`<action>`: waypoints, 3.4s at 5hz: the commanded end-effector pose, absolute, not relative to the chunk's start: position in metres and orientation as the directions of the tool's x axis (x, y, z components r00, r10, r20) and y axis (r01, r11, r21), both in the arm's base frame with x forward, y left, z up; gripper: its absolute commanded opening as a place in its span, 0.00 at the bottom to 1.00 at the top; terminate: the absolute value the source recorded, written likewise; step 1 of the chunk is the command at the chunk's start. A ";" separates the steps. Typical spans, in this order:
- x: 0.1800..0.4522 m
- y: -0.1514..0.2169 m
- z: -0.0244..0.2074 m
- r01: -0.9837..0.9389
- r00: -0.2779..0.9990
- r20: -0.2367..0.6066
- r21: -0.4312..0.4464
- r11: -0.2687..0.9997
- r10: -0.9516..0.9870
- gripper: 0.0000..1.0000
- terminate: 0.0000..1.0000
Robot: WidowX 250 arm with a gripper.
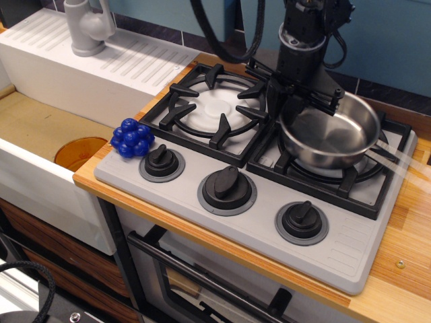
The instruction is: Put pan on stove and put blueberry in pan
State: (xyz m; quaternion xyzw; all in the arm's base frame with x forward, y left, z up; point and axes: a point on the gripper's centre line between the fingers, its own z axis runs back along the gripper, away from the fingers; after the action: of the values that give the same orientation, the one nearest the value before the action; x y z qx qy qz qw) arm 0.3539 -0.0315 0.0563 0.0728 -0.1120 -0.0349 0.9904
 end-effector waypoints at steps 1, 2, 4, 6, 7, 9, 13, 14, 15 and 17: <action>0.370 -0.037 0.089 0.048 0.967 0.238 0.165 0.985 -0.087 0.00 0.00; 0.369 -0.036 0.105 0.053 0.973 0.211 0.177 0.983 -0.091 0.00 0.00; 0.365 -0.025 0.144 0.071 0.983 0.154 0.204 0.976 -0.104 0.00 0.00; 0.364 -0.002 0.172 0.109 0.984 0.114 0.233 0.966 -0.138 0.00 0.00; 0.365 0.015 0.181 0.134 0.982 0.099 0.245 0.960 -0.162 0.00 0.00; 0.367 0.047 0.182 0.164 0.975 0.103 0.260 0.952 -0.196 0.00 0.00; 0.364 0.092 0.150 0.181 0.964 0.145 0.249 0.951 -0.222 0.00 0.00; 0.365 0.099 0.137 0.182 0.961 0.162 0.236 0.955 -0.223 0.00 0.00; 0.367 0.102 0.125 0.179 0.959 0.177 0.221 0.959 -0.220 0.00 0.00; 0.372 0.104 0.120 0.188 0.956 0.187 0.203 0.961 -0.226 1.00 0.00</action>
State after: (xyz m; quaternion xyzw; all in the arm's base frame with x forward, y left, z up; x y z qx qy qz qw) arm 0.3628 0.1002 0.1000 0.0802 -0.0753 -0.1099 0.9878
